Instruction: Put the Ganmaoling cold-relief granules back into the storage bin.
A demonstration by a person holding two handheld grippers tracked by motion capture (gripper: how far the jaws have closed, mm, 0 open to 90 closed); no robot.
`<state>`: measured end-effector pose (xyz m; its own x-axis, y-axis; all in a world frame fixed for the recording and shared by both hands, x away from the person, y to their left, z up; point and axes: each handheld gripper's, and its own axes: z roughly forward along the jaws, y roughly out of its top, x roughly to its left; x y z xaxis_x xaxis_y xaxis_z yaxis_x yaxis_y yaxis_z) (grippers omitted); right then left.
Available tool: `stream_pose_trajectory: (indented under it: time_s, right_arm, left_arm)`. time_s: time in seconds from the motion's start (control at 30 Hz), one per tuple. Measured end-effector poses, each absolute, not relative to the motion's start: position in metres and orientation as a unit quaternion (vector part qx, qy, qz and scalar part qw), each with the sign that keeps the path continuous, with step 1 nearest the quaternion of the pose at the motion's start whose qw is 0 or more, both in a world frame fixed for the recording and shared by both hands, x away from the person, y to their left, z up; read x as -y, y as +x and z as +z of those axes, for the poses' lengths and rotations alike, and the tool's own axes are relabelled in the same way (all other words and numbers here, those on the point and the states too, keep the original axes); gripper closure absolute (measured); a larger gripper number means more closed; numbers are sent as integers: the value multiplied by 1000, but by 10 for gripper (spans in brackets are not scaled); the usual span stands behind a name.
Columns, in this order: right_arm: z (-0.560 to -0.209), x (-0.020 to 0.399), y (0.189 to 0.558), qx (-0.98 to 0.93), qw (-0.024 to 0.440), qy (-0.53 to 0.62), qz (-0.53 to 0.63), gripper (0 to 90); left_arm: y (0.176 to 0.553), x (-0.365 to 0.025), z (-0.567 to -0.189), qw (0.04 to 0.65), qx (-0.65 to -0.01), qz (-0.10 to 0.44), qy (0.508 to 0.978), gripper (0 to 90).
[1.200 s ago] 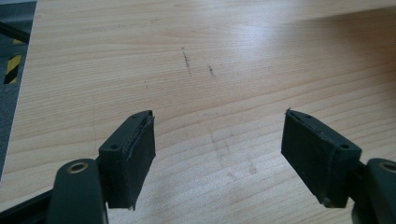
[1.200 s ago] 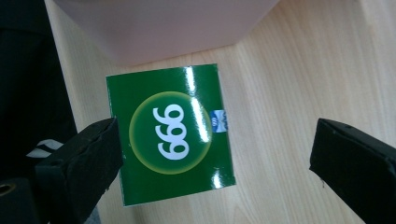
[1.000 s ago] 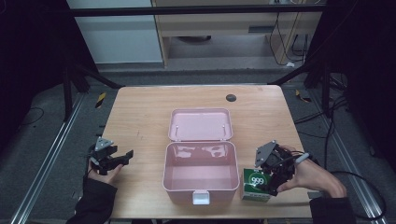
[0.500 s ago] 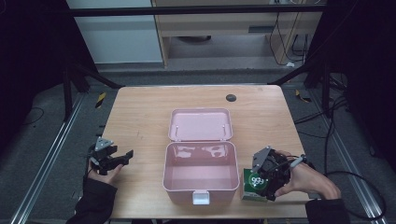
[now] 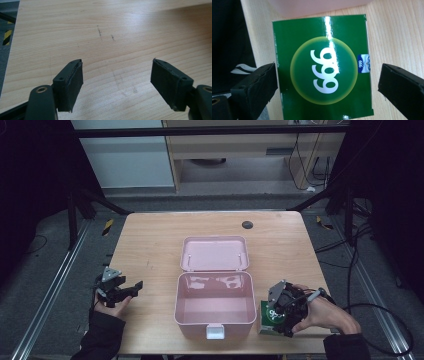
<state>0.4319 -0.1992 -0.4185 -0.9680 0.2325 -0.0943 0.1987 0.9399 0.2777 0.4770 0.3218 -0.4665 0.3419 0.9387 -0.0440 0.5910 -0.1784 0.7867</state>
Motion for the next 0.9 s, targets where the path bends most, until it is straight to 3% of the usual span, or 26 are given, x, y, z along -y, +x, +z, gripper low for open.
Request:
stream_pose_trajectory:
  time_s: [0.9]
  right_arm:
    - [-441,193,437,-986,36,111,122,101]
  left_arm:
    - [477,-322,-467,369,-523,236,731,253]
